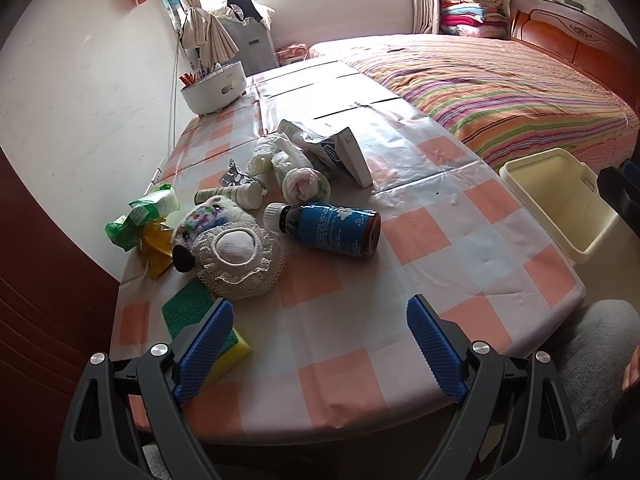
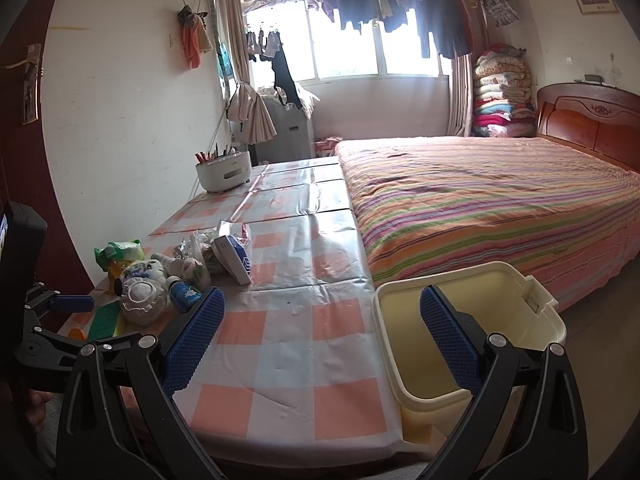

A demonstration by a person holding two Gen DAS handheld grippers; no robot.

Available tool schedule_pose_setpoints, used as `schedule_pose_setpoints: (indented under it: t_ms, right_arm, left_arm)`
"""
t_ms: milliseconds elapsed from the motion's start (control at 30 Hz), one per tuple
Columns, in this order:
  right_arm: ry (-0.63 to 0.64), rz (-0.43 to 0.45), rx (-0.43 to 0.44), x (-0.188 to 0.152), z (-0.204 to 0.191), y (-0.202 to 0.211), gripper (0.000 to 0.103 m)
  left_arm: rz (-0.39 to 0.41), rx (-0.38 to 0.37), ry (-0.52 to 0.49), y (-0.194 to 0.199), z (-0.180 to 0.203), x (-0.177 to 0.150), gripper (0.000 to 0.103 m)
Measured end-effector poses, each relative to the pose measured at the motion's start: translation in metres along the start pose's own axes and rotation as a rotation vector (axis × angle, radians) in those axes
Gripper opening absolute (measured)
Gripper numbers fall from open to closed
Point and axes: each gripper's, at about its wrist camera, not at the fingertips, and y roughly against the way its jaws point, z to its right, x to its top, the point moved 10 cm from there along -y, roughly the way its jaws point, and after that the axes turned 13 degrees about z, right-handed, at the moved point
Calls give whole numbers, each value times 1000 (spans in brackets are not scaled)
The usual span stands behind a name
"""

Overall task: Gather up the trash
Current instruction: 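Move the right tool to the white medicine box and close on it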

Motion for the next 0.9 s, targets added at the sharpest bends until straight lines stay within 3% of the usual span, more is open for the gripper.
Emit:
schedule_pose_setpoints:
  t_ms: [367, 900]
  right_arm:
    - [-9, -17, 47, 7, -22, -19, 97]
    - [89, -86, 73, 13, -56, -54, 97]
  left_arm:
    - [9, 7, 21, 6, -9, 0, 86]
    - [26, 23, 43, 12, -25, 5, 86]
